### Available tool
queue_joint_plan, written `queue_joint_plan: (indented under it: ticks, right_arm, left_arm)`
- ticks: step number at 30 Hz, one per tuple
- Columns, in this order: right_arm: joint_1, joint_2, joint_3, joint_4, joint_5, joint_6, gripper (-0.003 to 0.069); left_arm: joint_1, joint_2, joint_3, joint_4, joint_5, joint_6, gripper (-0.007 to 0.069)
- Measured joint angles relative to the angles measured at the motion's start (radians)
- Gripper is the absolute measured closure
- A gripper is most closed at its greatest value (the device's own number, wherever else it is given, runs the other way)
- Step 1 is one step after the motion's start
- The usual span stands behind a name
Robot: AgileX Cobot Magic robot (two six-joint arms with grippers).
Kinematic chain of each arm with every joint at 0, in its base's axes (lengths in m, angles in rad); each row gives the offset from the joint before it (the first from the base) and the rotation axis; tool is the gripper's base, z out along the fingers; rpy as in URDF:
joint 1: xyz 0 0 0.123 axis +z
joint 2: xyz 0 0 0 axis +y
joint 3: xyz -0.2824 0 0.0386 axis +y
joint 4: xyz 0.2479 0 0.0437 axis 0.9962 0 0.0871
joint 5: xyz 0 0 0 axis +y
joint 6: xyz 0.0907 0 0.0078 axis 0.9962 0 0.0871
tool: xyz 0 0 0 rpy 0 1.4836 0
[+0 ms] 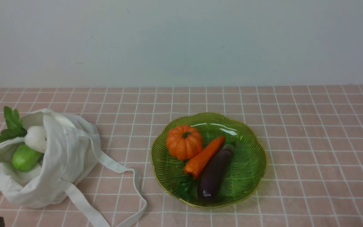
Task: Take vegetables from bag on pink coffee tablecloth place on plate.
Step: 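Reach the gripper into the cloth bag toward the vegetables inside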
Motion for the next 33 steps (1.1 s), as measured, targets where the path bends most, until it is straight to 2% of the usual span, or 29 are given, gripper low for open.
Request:
queue_joint_plan:
  ticks: [2,6,9,11,12,16,19,22,26,29,33]
  right_arm:
    - [0.000,0.000,0.000,0.000,0.000,0.000,0.0673]
    - [0.000,0.000,0.000,0.000,0.000,0.000,0.0673]
    - [0.000,0.000,0.000,0.000,0.000,0.001,0.0673]
    - [0.000,0.000,0.000,0.000,0.000,0.001,0.0673]
    - [0.000,0.000,0.000,0.000,0.000,0.001,0.0673]
    - [0.000,0.000,0.000,0.000,0.000,0.001,0.0673]
    - [0.000,0.000,0.000,0.000,0.000,0.001,0.0673]
    - [0.000,0.000,0.000,0.000,0.000,0.001,0.0673]
    - [0.000,0.000,0.000,0.000,0.000,0.001,0.0673]
    - [0.000,0.000,0.000,0.000,0.000,0.001,0.0673]
    - [0.000,0.000,0.000,0.000,0.000,0.001,0.0673]
  left_arm:
    - [0.000,0.000,0.000,-0.044,-0.052,-0.025,0.0629]
    - [0.000,0.000,0.000,-0.233,-0.307,-0.131,0.0629]
    - [0.000,0.000,-0.005,-0.285,-0.476,-0.153,0.0629]
    - [0.000,0.000,-0.035,-0.306,-0.503,-0.153,0.0629]
    - [0.000,0.002,-0.094,-0.313,-0.480,-0.153,0.0629]
    - [0.001,0.136,-0.337,-0.311,-0.213,-0.076,0.0629]
    - [0.001,0.384,-0.567,-0.293,0.135,-0.030,0.0629]
    - [0.002,0.631,-0.705,-0.256,0.386,-0.022,0.0629]
    - [0.009,0.895,-0.811,-0.183,0.504,-0.019,0.0629]
    - [0.058,1.089,-0.853,-0.181,0.514,-0.012,0.0618]
    - [0.144,1.205,-0.861,-0.198,0.513,0.024,0.0615]
